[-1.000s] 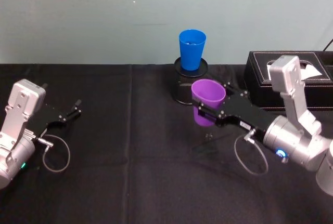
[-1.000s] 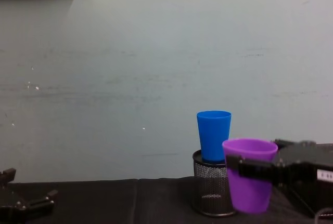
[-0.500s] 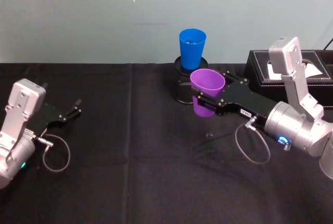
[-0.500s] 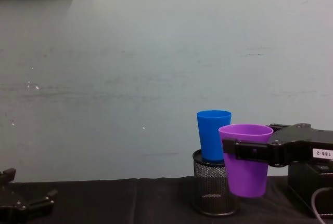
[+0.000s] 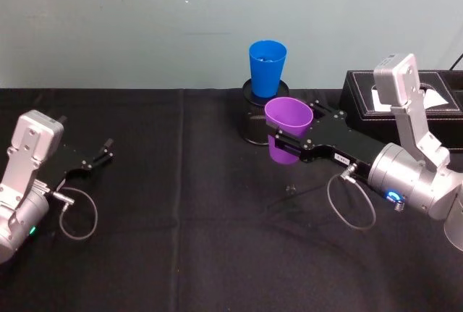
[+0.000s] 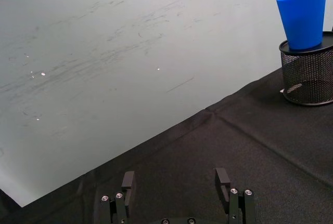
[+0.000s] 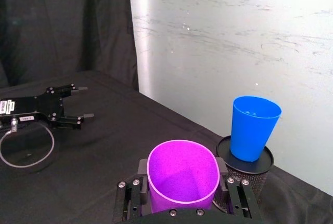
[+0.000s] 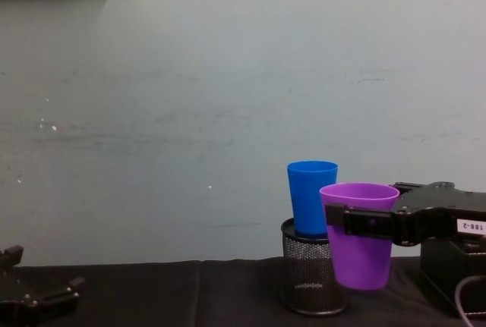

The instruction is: Pick up one cup with a gripper and tap it against the other cup.

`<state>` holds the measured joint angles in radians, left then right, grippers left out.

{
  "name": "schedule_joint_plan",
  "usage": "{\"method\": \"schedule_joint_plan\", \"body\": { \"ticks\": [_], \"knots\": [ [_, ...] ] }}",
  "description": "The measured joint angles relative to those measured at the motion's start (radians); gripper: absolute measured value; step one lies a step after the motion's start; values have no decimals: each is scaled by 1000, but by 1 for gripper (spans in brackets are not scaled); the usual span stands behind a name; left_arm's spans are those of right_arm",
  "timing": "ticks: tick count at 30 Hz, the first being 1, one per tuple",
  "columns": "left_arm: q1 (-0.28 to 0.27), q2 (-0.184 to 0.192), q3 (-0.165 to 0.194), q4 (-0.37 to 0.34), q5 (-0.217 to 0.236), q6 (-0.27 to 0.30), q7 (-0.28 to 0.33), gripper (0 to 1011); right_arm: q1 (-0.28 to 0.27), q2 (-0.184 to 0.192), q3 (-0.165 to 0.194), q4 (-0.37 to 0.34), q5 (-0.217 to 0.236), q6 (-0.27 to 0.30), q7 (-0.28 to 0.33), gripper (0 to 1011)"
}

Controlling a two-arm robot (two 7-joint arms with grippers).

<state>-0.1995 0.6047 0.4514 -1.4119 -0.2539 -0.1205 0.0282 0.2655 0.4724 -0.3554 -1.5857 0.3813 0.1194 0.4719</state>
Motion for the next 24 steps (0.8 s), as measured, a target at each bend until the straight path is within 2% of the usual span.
{"method": "schedule_joint_plan", "body": {
  "ticks": [24],
  "knots": [
    [0,0,0,0,0,0,0,1000,-2,-1,1,1,-2,-4,0,741]
  ]
}}
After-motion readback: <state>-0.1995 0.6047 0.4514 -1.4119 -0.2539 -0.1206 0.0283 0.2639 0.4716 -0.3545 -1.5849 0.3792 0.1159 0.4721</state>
